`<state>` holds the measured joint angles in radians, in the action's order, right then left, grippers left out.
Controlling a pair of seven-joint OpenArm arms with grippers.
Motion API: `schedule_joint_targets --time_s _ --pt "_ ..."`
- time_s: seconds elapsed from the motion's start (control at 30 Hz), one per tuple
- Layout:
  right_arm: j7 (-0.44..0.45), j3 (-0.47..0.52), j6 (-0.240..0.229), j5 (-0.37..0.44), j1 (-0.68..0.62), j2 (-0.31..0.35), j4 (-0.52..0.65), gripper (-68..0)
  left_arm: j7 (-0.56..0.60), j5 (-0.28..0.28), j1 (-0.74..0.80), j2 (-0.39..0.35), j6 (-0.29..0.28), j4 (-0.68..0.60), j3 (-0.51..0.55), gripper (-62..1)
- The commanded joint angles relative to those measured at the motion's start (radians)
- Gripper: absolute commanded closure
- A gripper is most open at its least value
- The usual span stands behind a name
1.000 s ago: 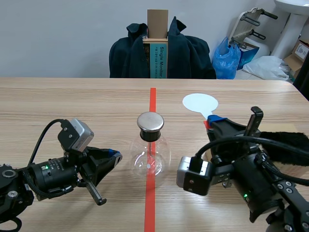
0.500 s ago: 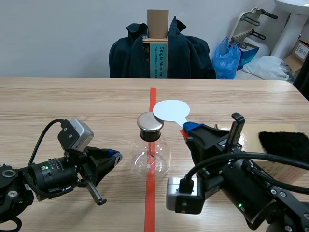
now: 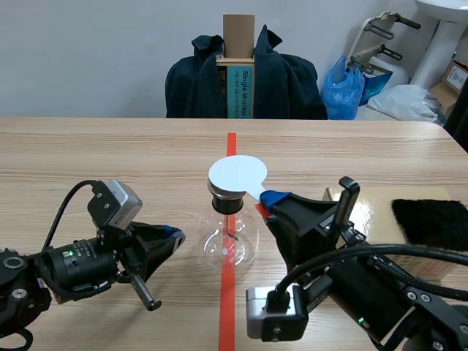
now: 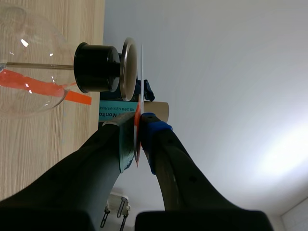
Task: Do the electroscope experiment.
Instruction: 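Move the plate toward and away from the electroscope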
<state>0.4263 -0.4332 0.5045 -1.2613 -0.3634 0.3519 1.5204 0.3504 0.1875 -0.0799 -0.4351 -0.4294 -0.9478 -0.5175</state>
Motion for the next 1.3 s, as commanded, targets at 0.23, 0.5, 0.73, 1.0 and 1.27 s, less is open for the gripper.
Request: schedule_joint_targets --time_s 0.23,0.5,0.73,1.0,1.27 --pt "0.031 0.007 0.011 0.004 0.008 0.006 0.019 -0.8 0.02 0.01 0.0 0.002 -0.002 -0.02 0.005 -1.9" --pt "0.008 0.008 0.011 0.004 0.008 0.006 0.019 -0.8 0.02 0.01 0.0 0.002 -0.002 -0.02 0.005 -1.9" --pt "-0.114 0.008 0.011 0.004 0.008 0.006 0.019 -0.8 0.02 0.01 0.0 0.002 -0.002 -0.02 0.005 -1.9" --pt "-0.326 0.008 0.011 0.004 0.008 0.006 0.019 -0.8 0.02 0.01 0.0 0.002 -0.002 -0.02 0.005 -1.9" --pt "-0.496 0.031 0.087 0.005 -0.054 0.006 0.043 -0.8 0.02 0.01 0.0 0.002 -0.002 -0.02 0.005 -1.9"
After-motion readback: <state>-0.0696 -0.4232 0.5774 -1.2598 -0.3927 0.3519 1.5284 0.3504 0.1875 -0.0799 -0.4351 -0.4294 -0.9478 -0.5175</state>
